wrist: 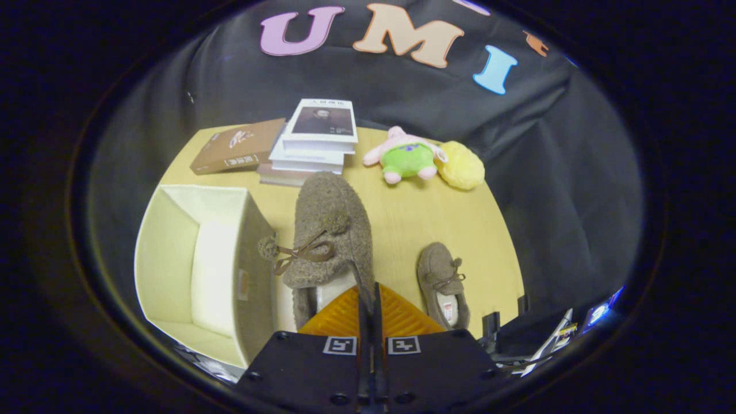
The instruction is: Open the storage box then place both shoes into the box .Put the left shoe in first, then the right shoe, with the right side of both shoes facing outward in a uniform manner.
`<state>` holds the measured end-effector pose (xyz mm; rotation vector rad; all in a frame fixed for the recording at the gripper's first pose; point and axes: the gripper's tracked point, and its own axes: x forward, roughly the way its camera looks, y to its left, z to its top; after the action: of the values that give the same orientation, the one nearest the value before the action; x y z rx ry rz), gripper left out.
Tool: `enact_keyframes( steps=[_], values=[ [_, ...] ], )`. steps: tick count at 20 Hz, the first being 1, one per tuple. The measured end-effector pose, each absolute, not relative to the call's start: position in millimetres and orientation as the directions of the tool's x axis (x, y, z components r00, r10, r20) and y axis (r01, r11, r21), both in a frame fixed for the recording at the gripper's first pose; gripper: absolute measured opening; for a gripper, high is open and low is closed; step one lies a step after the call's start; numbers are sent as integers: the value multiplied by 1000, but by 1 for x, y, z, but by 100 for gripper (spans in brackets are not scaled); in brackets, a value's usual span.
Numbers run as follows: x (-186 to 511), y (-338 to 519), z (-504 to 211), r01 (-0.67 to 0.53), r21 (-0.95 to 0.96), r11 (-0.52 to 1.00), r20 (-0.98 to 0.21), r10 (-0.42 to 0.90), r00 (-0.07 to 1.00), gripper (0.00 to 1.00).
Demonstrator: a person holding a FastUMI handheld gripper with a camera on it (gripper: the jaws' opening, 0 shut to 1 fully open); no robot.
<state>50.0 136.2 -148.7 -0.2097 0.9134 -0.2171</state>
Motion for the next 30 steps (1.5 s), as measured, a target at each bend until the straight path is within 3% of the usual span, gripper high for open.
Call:
enact_keyframes(
  steps=[7,12,19,24,30],
  values=[
    [27,241,-100,29,-242,970,-702,-196,684,6],
    [10,311,-98,-23,-209,978,-712,-136,689,6],
    [20,345,-169,63,-240,969,-791,-233,566,6],
    [31,362,-221,112,-187,976,-862,-218,459,6],
    [29,364,-274,72,-196,978,-911,-208,355,6]
  ],
)
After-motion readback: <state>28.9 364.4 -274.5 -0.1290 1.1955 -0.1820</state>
